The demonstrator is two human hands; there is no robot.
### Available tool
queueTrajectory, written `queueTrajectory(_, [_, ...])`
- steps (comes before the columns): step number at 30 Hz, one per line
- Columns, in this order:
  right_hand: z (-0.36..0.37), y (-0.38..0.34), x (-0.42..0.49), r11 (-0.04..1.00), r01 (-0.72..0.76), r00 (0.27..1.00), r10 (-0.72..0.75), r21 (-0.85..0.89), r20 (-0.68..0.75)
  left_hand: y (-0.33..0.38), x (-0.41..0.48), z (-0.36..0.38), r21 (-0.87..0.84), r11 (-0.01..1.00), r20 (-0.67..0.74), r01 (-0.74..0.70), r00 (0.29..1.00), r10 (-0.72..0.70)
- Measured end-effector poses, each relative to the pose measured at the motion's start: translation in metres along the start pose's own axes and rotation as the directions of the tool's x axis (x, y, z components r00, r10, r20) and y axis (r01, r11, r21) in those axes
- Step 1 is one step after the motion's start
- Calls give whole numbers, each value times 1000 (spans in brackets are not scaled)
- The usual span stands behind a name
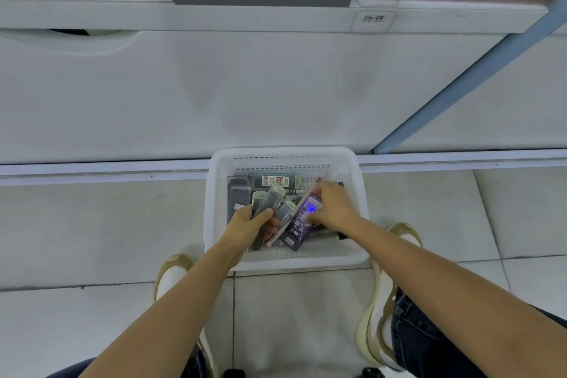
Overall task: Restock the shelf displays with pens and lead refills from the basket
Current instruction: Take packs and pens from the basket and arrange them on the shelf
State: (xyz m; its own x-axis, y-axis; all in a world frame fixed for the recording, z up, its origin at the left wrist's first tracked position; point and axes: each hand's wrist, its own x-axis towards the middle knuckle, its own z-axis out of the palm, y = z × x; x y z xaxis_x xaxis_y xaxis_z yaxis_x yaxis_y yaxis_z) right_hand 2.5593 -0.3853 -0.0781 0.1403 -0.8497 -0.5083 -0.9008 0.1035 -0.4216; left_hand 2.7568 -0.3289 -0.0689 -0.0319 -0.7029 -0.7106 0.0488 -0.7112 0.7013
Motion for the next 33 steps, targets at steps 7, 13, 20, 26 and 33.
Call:
queueTrajectory(7, [-43, -6, 1, 897, 94, 986, -144, 431, 84, 2, 1, 4, -24, 998, 34, -52, 998, 53])
queueTrajectory(13, [-43, -17, 3, 769, 91, 968, -217, 632, 125, 10, -3, 4, -18, 999, 259, -42, 965, 45])
queueTrajectory(20, [-17, -1, 14, 941, 170, 983, -182, 292, 12, 8, 0, -11, -29, 998, -53, -54, 997, 52])
queueTrajectory(26, [12, 15, 10, 963, 257, 963, -249, -77, 99, 4, 2, -13, -31, 996, -125, -87, 989, 83])
queueTrajectory(33, [-37, -22, 2, 867, 385, 921, -380, 316, -79, 26, -12, -6, -122, 986, -205, -114, 975, 87])
